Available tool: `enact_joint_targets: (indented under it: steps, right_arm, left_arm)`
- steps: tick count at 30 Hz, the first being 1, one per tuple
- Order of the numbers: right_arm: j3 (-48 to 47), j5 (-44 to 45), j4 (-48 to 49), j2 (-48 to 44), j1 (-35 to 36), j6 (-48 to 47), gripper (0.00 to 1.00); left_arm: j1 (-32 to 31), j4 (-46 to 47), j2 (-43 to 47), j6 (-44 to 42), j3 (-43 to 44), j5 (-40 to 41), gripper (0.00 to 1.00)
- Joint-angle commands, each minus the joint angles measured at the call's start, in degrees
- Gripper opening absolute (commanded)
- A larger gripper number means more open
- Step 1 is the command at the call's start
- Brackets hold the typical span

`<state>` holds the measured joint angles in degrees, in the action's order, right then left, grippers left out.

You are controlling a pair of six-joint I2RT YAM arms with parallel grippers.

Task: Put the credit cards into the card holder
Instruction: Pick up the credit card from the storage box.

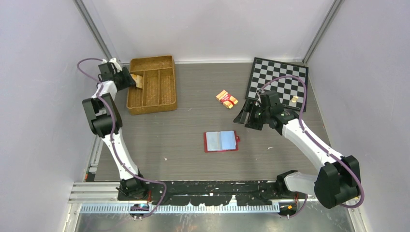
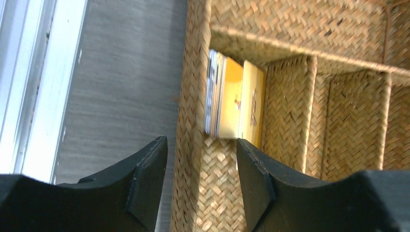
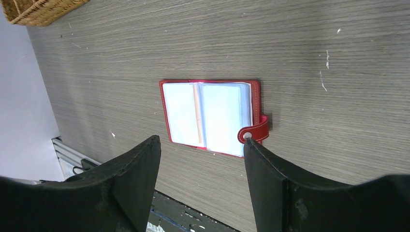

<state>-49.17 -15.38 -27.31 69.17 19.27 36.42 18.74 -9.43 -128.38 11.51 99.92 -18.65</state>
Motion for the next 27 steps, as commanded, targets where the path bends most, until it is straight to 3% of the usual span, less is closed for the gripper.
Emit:
enact_joint_targets:
  steps: [1,11,19,27]
  right_arm:
    - [-0.46,-1.77,2.50,0.44,-0.20,0.47,0.68]
    - [1.24,-1.60,1.92,-2.49,-0.19,-0.06,0.68]
    - [1.51,-1.04,1.45,-3.52,-0.23,0.19,0.68]
    - [1.31,-0.87,1.38,-3.60,-0.20,0.47,0.68]
  left_arm:
    - [-2.43,4.68,8.11,-3.60,-3.65,6.22,0.56]
    - [-8.36,5.75,11.44,-7.55,-6.88,17.20,0.54]
    - [-8.53,2.51,8.77,-6.00,-3.97,15.26,0.42]
    - [-8.53,-1.91,4.45,-5.44,-0.39,14.11,0.37]
